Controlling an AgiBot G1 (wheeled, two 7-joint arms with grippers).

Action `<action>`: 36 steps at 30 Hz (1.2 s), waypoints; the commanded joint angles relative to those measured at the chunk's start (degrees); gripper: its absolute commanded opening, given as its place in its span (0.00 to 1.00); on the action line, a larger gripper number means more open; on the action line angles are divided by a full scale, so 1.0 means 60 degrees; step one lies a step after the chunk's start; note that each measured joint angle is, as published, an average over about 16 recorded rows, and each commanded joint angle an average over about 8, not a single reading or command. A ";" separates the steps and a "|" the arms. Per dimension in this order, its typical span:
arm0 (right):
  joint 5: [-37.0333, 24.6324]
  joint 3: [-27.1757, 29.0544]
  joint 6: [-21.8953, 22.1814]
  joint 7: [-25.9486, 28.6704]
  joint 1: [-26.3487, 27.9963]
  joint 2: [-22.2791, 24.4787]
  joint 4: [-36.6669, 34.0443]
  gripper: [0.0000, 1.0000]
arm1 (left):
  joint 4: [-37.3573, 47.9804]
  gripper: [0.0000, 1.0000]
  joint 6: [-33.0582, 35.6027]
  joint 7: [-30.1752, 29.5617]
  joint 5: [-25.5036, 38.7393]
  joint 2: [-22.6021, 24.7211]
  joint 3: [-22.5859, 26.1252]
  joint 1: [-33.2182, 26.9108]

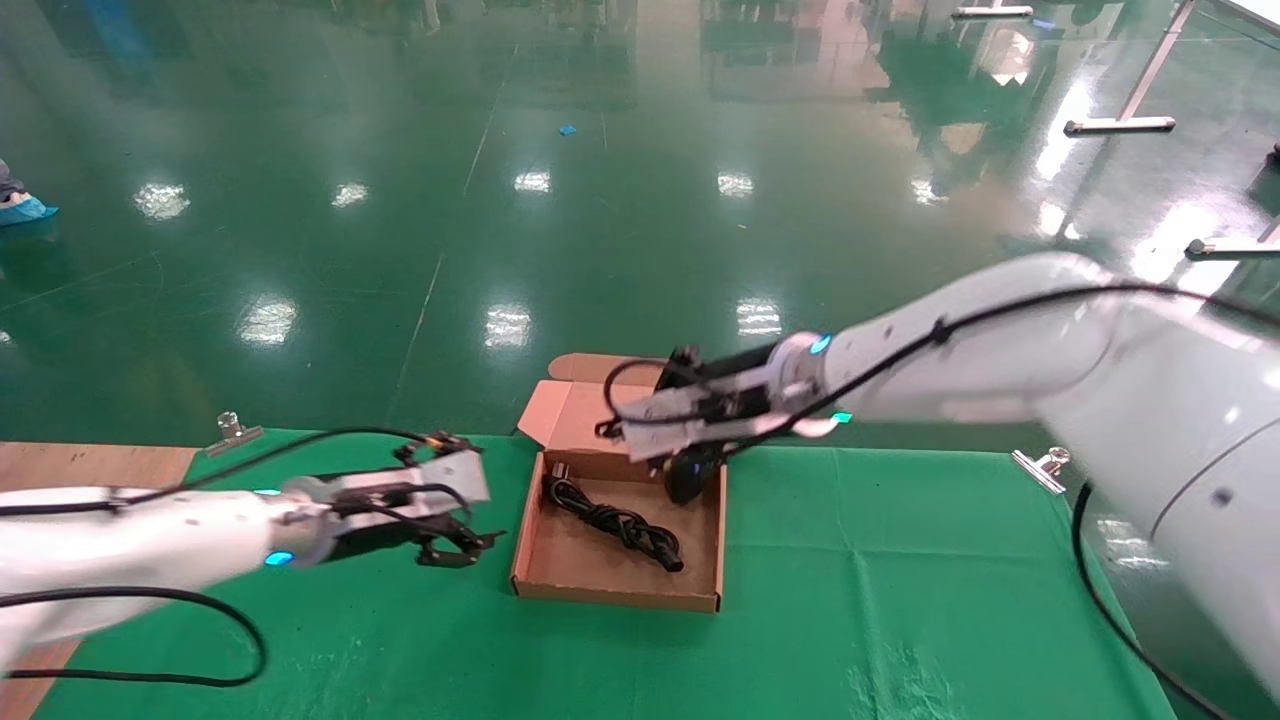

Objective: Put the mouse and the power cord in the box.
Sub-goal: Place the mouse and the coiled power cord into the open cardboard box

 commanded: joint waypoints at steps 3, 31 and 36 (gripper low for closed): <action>0.0059 -0.0448 0.0550 0.0296 -0.0435 -0.0013 0.0327 0.00 | 0.0094 1.00 0.0677 0.0637 -0.0719 -0.0554 -0.0521 0.0011; 0.0419 -0.2129 0.0980 0.0929 -0.1034 0.0020 0.1174 1.00 | 0.2221 1.00 0.2989 0.3342 -0.2565 -0.0653 -0.1841 0.0088; 0.0409 -0.2090 0.0967 0.0930 -0.1016 0.0021 0.1148 1.00 | 0.2154 1.00 0.2944 0.3310 -0.2519 -0.0661 -0.1802 0.0086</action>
